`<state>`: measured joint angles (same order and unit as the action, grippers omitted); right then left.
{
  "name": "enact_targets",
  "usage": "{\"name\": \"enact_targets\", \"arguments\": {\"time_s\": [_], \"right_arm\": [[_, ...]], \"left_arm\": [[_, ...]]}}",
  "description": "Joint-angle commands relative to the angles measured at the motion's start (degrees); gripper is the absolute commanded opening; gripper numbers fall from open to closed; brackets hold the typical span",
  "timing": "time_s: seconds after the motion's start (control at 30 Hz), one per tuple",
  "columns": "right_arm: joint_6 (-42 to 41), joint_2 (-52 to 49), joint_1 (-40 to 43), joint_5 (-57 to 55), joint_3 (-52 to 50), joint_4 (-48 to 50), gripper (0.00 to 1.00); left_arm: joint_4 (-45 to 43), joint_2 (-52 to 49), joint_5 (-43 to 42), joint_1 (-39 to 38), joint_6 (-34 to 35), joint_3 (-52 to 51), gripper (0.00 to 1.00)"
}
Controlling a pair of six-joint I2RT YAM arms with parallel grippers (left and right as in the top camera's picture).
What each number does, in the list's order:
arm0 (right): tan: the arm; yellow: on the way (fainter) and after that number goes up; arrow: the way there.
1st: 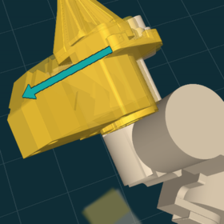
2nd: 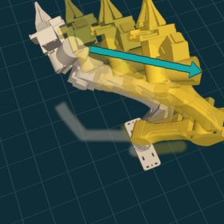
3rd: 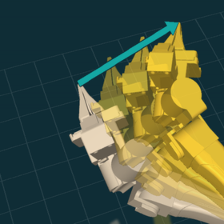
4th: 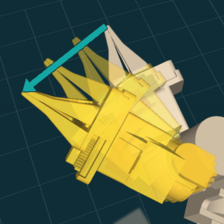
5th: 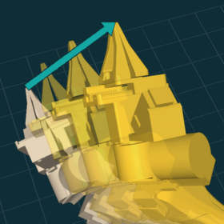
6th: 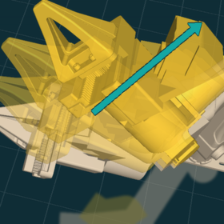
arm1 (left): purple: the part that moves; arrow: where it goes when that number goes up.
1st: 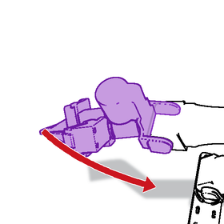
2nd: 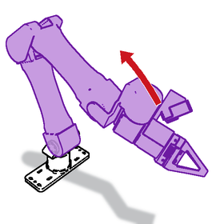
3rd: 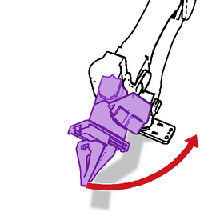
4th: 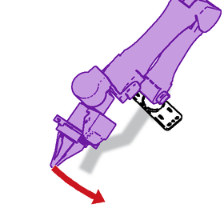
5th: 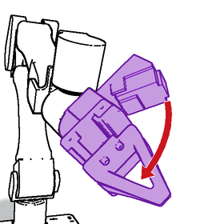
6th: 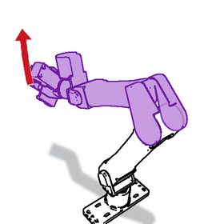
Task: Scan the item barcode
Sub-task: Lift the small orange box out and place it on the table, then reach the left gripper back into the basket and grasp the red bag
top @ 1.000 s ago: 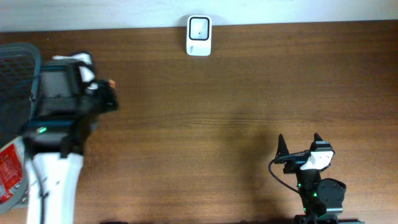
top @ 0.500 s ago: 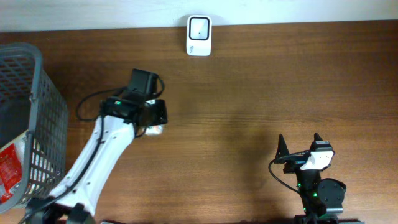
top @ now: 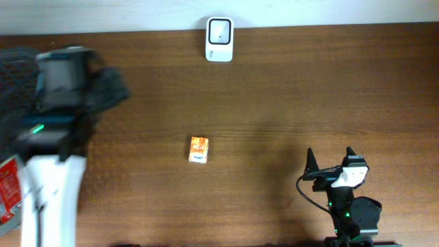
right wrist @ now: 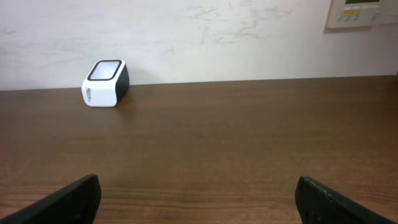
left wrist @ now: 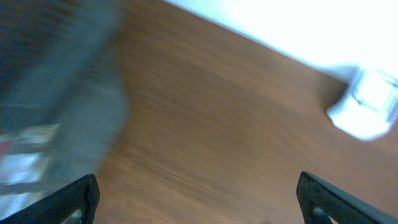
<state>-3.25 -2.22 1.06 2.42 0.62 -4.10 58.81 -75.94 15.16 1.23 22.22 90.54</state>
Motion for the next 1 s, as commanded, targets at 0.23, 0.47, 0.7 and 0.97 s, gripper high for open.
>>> {"name": "enact_targets", "arguments": {"time_s": [0.23, 0.47, 0.7, 0.97], "right_arm": [[-0.2, 0.1, -0.3, 0.3, -0.3, -0.2, 0.99], [-0.2, 0.1, -0.3, 0.3, -0.3, -0.2, 0.99], [-0.2, 0.1, -0.3, 0.3, -0.3, -0.2, 0.99], [-0.2, 0.1, -0.3, 0.3, -0.3, -0.2, 0.99]], "left_arm": [[6.7, 0.7, 4.1, 27.9, 1.9, 0.3, 1.00], [10.1, -5.9, 3.3, 28.7, 1.8, 0.3, 0.99], [10.4, -9.6, -0.3, 34.0, 1.4, 0.2, 1.00], [10.4, -14.5, -3.4, 37.4, -1.4, 0.2, 0.98]]}}
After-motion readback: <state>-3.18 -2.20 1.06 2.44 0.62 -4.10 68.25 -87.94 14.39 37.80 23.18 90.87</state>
